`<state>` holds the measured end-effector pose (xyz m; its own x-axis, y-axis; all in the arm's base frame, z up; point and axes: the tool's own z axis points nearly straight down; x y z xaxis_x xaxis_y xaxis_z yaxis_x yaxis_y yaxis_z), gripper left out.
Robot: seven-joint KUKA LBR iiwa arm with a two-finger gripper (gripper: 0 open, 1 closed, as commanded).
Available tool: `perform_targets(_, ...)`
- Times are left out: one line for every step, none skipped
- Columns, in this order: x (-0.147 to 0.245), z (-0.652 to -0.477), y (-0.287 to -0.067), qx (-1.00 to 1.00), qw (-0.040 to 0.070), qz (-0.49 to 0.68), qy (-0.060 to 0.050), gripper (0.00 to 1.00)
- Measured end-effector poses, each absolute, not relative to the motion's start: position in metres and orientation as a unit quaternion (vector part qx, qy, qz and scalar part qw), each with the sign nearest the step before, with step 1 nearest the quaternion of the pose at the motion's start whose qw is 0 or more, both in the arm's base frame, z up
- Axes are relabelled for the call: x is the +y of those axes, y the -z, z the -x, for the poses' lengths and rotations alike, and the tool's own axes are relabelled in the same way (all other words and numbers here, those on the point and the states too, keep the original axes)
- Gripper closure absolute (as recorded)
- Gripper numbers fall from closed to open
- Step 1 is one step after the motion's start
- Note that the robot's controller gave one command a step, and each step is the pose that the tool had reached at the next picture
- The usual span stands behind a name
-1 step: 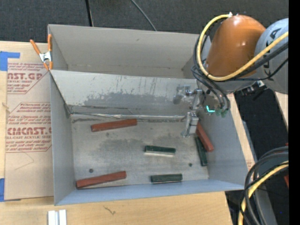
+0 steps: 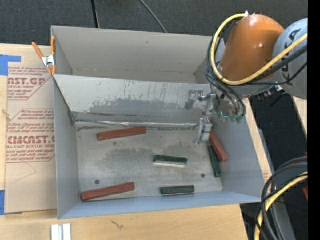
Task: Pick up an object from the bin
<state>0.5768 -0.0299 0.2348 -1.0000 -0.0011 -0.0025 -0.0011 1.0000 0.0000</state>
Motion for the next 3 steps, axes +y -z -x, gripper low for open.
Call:
perform_targets(-0.037,-0.551,-0.18,1.0,0.004,-0.011,0.0,0.0)
perform_targets(-0.036,-0.539,-0.112,0.999,0.003,-0.038,-0.001,0.0)
perform_targets(-0.016,-0.495,-0.07,0.999,0.0,-0.044,0.0,1.0)
